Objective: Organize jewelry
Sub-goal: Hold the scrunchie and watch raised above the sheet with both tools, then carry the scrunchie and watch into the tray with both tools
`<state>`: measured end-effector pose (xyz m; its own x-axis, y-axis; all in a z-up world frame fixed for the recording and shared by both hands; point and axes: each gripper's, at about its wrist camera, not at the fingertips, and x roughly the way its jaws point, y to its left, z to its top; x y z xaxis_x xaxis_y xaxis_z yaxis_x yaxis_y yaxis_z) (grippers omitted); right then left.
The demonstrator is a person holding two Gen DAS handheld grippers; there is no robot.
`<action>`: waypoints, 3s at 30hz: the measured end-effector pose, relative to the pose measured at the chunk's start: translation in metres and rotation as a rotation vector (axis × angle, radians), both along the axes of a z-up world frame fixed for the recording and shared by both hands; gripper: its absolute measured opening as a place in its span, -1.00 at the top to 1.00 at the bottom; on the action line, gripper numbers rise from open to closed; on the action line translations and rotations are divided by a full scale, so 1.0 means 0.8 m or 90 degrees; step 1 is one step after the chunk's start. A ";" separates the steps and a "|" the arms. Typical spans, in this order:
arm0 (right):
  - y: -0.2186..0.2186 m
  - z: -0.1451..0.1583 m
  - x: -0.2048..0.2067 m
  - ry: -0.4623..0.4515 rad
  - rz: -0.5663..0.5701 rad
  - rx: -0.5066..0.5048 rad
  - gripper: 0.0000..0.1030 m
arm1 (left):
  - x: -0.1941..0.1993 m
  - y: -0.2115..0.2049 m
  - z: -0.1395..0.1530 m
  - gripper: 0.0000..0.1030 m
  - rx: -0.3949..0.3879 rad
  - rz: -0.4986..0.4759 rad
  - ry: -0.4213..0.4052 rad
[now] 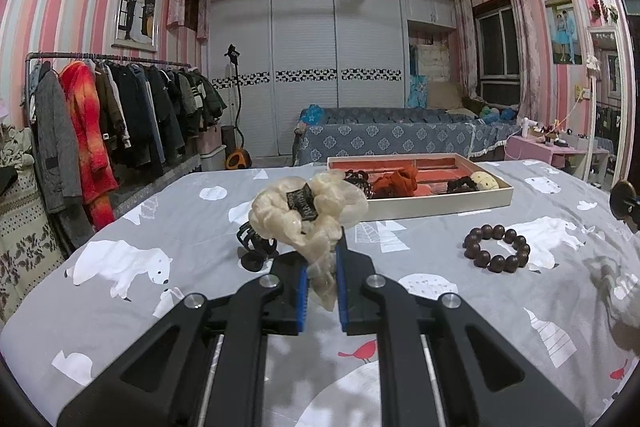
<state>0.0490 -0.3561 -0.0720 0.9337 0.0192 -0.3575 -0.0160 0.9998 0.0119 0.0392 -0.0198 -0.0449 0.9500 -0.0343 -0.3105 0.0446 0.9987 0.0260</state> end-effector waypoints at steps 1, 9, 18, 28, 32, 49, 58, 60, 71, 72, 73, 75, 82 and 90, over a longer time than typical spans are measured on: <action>0.001 -0.001 0.000 0.002 -0.011 -0.007 0.73 | 0.001 0.003 0.000 0.78 -0.005 0.001 0.001; 0.022 -0.004 -0.011 0.031 -0.099 -0.088 0.74 | -0.001 -0.005 0.000 0.78 0.017 0.010 -0.002; -0.011 -0.009 -0.025 0.048 -0.169 -0.043 0.74 | 0.000 -0.002 -0.001 0.78 0.010 0.009 -0.001; 0.021 -0.013 -0.021 0.059 -0.157 -0.119 0.74 | -0.001 -0.010 -0.002 0.78 0.026 0.007 -0.003; 0.021 -0.015 -0.015 0.070 -0.150 -0.120 0.74 | 0.000 -0.007 -0.001 0.78 0.015 0.009 -0.003; 0.073 -0.017 -0.011 0.033 0.002 -0.205 0.74 | -0.002 -0.005 0.000 0.78 0.026 0.020 -0.001; 0.056 -0.002 0.020 0.041 0.078 -0.133 0.74 | 0.012 -0.018 0.016 0.78 0.032 0.032 0.045; 0.047 0.007 0.032 0.044 0.093 -0.112 0.74 | 0.022 -0.026 0.037 0.79 0.027 0.032 0.040; 0.023 0.060 0.201 0.069 0.138 -0.035 0.73 | 0.219 -0.101 0.069 0.78 0.014 -0.071 0.071; 0.028 0.062 0.219 0.068 0.139 -0.039 0.73 | 0.245 -0.106 0.062 0.78 0.007 -0.071 0.090; 0.033 0.062 0.236 0.070 0.141 -0.042 0.73 | 0.265 -0.109 0.055 0.78 0.006 -0.069 0.106; 0.044 0.058 0.265 0.077 0.148 -0.044 0.73 | 0.303 -0.117 0.041 0.79 0.010 -0.069 0.145; 0.074 0.016 0.374 0.146 0.162 -0.083 0.73 | 0.384 -0.129 -0.014 0.78 0.000 -0.067 0.274; 0.066 -0.022 0.415 0.241 0.149 -0.047 0.71 | 0.403 -0.142 -0.055 -0.27 -0.006 -0.102 0.345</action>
<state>0.3812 -0.3033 -0.0898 0.7103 0.1754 -0.6817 -0.2493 0.9684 -0.0105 0.3616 -0.1337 -0.0891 0.6377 -0.1694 -0.7515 0.1998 0.9785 -0.0510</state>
